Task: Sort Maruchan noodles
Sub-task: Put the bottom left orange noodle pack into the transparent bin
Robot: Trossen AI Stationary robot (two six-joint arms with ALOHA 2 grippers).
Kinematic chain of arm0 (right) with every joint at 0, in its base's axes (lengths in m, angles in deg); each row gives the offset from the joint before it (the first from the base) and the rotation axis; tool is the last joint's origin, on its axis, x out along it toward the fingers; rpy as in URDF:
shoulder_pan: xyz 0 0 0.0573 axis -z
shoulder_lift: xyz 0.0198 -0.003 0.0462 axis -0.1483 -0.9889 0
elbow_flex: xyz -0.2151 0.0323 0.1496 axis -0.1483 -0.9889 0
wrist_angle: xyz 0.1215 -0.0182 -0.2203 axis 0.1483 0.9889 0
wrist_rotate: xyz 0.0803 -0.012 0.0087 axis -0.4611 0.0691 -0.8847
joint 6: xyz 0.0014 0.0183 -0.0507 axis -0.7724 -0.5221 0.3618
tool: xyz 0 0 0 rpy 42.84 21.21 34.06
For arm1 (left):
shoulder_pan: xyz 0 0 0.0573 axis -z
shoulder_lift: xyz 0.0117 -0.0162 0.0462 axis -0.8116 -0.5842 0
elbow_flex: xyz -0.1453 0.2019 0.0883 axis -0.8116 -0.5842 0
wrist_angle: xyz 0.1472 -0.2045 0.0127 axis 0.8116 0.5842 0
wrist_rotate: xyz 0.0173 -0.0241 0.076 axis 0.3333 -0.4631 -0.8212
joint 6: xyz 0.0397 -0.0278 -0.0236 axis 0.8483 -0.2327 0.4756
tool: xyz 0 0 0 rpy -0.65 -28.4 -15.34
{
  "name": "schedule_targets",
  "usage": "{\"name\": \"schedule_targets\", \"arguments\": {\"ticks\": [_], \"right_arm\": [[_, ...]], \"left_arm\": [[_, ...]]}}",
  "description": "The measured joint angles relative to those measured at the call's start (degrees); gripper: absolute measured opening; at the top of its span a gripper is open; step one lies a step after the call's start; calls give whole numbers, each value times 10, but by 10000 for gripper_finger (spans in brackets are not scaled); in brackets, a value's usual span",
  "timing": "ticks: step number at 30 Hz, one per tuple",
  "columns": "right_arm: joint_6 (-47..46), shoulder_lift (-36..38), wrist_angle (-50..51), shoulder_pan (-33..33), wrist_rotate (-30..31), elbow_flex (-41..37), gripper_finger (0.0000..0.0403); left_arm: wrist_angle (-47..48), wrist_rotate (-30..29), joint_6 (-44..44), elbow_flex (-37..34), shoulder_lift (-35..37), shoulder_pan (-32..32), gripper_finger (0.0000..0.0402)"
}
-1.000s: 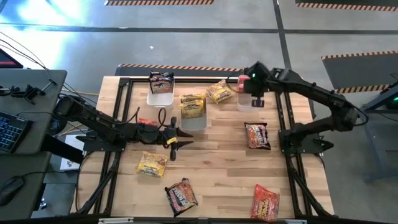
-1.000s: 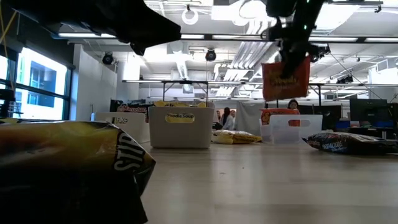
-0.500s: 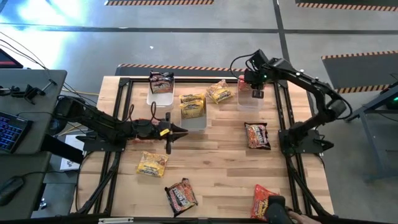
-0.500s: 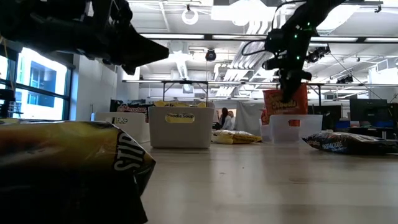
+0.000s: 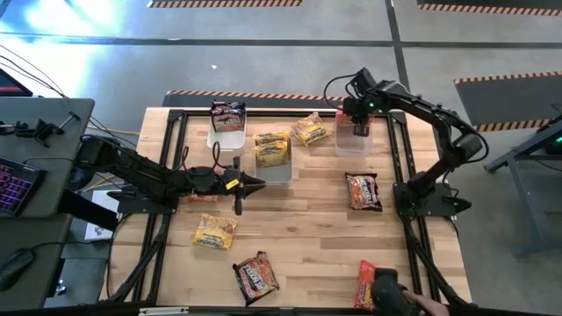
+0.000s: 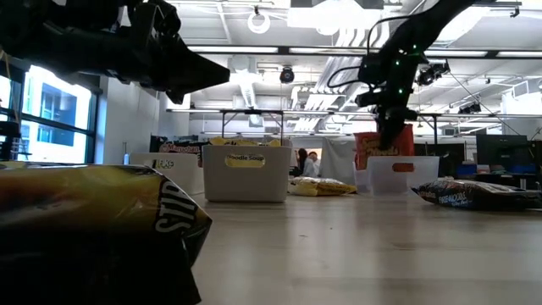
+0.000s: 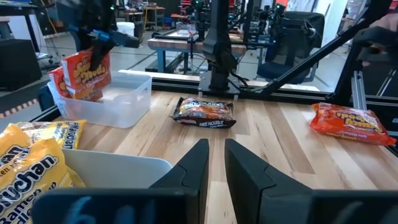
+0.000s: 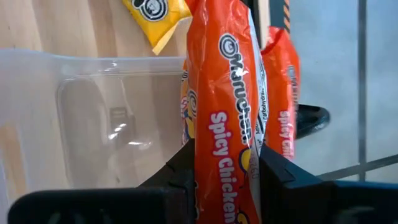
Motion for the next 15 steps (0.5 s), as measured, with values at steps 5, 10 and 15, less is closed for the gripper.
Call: {"name": "schedule_targets", "arguments": {"ticks": [5,10,15], "right_arm": [[-4,-25,-6,2,-5,0,79],[-9,-51,-7,3,0,0,79],[-34,-62,-10,3,21,0,106]], "left_arm": [[0,0,-4,0,0,0,41],[0,0,-5,0,0,0,41],[0,0,-5,0,0,0,41]]}}
